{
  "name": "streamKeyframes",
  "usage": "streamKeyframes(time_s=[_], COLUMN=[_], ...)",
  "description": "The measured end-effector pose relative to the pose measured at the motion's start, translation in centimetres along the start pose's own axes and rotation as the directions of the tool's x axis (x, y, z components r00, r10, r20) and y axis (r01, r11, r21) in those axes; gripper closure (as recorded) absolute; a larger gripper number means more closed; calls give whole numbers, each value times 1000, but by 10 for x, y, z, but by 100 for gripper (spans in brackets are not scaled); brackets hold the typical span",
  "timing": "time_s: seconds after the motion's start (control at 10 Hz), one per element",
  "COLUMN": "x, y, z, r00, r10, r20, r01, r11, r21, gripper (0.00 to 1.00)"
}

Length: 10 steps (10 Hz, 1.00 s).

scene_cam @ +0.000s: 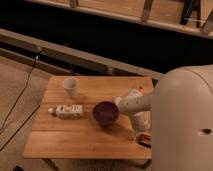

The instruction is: Push the eraser across the table

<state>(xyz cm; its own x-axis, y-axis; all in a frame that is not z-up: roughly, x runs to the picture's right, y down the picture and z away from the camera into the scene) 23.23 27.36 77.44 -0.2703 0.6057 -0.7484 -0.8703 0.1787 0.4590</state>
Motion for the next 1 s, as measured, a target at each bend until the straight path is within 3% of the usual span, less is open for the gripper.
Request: streamKeyframes(time_s=[1.0], x=[-5], y=[-37], z=[31], r00=[997], r10=[67], r20=[-36], r01=[-68], r11=[998], r21=[-11], gripper=[20])
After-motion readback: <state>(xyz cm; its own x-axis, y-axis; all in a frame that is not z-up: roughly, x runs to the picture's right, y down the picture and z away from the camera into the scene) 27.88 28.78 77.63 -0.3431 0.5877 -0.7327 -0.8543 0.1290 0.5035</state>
